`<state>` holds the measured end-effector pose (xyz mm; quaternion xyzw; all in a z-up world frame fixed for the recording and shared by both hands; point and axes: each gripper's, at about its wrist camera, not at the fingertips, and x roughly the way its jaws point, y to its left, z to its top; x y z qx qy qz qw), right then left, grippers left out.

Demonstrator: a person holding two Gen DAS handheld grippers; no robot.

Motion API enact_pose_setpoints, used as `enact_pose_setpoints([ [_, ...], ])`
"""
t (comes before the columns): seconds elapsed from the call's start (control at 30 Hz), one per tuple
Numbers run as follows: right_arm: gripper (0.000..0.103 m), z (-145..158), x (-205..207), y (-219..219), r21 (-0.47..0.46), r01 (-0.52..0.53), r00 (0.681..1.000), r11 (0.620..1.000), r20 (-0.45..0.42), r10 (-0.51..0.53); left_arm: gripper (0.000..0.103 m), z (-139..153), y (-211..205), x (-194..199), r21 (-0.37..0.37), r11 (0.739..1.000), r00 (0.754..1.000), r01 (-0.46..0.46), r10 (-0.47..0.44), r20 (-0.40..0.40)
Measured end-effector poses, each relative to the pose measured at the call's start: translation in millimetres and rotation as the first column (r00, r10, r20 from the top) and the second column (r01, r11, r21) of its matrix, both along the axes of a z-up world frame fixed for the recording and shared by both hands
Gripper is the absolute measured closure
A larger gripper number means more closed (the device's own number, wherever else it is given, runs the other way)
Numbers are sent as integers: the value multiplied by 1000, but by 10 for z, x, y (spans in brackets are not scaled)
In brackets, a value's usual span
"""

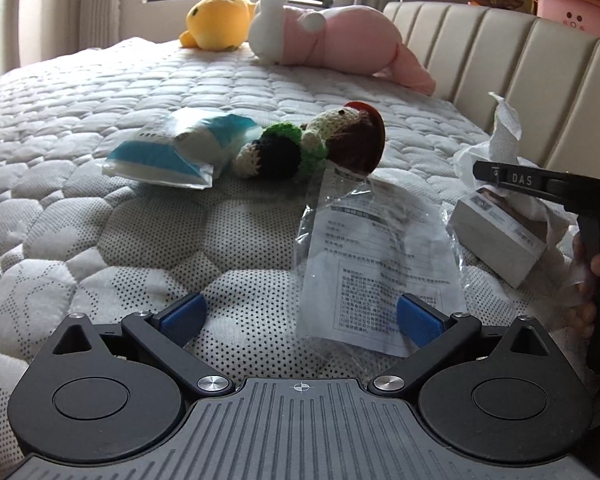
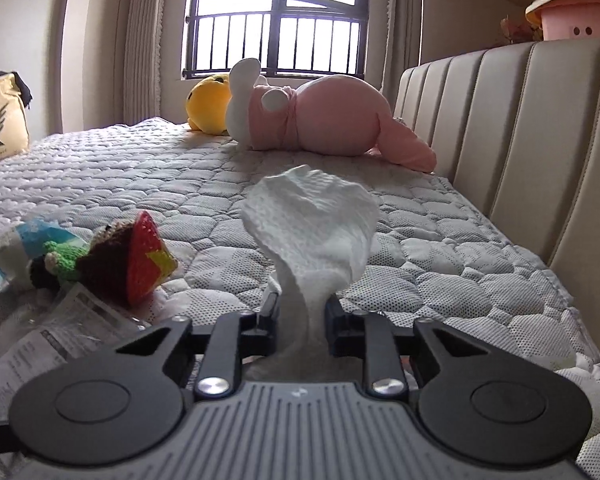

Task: Organize objects
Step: 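Close the right tool on the white tissue and pull it from the silver box, then hold the white tissue up with the right tool while the left tool approaches the clear plastic bag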

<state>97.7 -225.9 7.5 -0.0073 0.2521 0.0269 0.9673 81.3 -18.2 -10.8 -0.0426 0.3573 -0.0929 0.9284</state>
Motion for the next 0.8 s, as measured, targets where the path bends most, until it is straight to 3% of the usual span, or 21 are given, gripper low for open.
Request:
enact_pose_setpoints([
  [0.37,81,216,-410,3,230,-187,980,955,-27,198,0,50,0,-28,-25,1000,1000,10,-11,-15],
  [0.5,81,114,-502,18,282,-225,965,933,-69,253,0,74,27,-1,-111,993,999,27,-30,-27],
  [0.6,81,17,-599,43,246,-236,961,940,-83,263,0,62,106,77,-259,965,997,36,-51,-53],
  [0.8,79,-120,-641,162,236,-231,956,944,-123,265,0,1,212,281,-514,858,987,21,-100,-126],
])
